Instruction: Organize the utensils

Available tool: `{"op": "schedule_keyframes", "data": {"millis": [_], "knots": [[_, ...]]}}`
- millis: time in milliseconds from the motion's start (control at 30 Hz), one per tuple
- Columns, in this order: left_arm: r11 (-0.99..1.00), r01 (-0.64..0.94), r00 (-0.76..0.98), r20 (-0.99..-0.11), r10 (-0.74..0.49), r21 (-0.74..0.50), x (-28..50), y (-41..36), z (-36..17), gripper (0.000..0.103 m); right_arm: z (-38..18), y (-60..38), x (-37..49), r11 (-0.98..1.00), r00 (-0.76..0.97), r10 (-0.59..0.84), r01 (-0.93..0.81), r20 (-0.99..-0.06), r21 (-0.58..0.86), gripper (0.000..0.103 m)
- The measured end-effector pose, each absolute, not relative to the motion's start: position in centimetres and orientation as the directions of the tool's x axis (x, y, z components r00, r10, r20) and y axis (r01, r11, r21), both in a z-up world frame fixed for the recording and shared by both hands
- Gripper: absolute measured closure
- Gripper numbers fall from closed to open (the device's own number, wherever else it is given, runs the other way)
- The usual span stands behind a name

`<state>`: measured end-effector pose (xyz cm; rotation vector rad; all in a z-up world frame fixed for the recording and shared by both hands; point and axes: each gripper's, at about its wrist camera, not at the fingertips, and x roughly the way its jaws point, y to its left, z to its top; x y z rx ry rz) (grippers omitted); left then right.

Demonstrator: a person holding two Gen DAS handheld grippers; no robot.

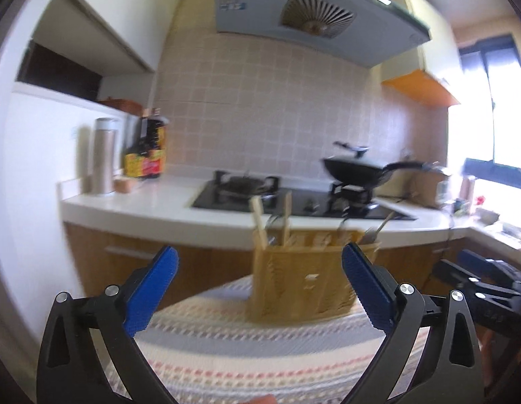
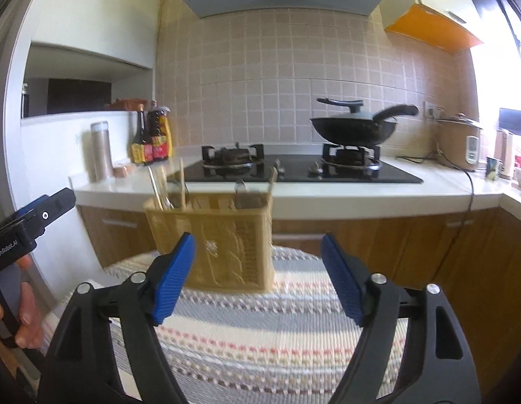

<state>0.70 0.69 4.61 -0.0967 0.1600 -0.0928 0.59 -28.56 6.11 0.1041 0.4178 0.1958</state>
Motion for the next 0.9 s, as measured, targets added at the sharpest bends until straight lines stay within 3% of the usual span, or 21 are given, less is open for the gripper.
{"op": "schedule_keyframes", "data": {"millis": [300,533,900], "knots": [[0.995,-0.05,0.991,-0.132,0.038,-0.091,1.0,-0.4,0.2,0.008,2.3,-27.9,-0.4,0.994,0.935,0.1,-0.077,-0.341,0.08,0.028],[0.999,-0.051,0.986,-0.161,0.048,-0.017,1.6,-1.8,-1.0,0.008,1.1,-27.6,0.6,0.992,0.915,0.12,-0.097,-0.386,0.078,0.026],[0.998,-0.053,0.989,-0.137,0.051,-0.017,1.0,-1.6,-0.8,0.008,0.8,-28.5,0.8,0.991,0.908,0.12,-0.083,-0.401,0.109,0.025]]}}
